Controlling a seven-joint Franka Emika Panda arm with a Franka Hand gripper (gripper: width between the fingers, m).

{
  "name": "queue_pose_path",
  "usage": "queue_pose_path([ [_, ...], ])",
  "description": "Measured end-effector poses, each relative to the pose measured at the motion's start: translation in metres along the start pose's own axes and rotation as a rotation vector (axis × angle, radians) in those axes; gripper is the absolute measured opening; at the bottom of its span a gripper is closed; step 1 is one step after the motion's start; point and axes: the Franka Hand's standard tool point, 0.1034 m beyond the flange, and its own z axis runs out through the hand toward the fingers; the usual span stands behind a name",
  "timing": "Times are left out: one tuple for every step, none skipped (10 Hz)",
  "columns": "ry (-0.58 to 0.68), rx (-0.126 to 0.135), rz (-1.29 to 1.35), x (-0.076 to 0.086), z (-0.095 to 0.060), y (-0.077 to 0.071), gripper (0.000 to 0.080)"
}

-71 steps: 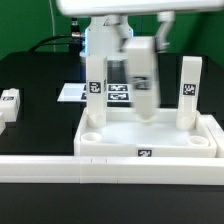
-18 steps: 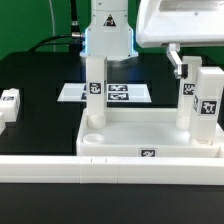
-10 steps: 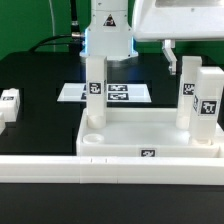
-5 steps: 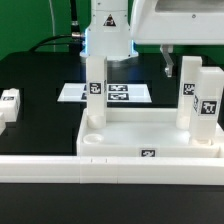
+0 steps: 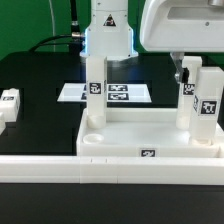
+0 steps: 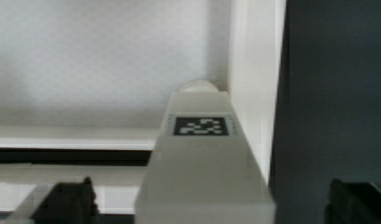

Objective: Assemble desk

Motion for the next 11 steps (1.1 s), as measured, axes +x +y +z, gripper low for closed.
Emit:
queue_pose_path([
  [0.000,-0.002,0.000,-0.0002,0.0004,0.0000,0.0649],
  [0.001,-0.002,0.000,0.0000,0.0009,0.0003,0.0526],
  [0.001,-0.002,0.001,0.0001,0.0009,0.0009,0.0392],
  [0.001,-0.002,0.001,0.0003,0.0009,0.0012,0.0392],
  [0.001,-0.002,0.001,0.0003,0.0009,0.0013,0.0288],
  [0.001,-0.002,0.001,0.0003,0.0009,0.0013,0.0288],
  [0.001,-0.002,0.010,0.0003,0.0009,0.0013,0.0288],
  [0.001,-0.002,0.027,0.0003,0.0009,0.0014,0.0288],
  [0.001,-0.002,0.027,0.0004,0.0009,0.0015,0.0288],
  [0.000,0.004,0.079,0.0003,0.0010,0.0017,0.0288],
  [0.000,0.019,0.234,0.0004,0.0015,0.0036,0.0288],
])
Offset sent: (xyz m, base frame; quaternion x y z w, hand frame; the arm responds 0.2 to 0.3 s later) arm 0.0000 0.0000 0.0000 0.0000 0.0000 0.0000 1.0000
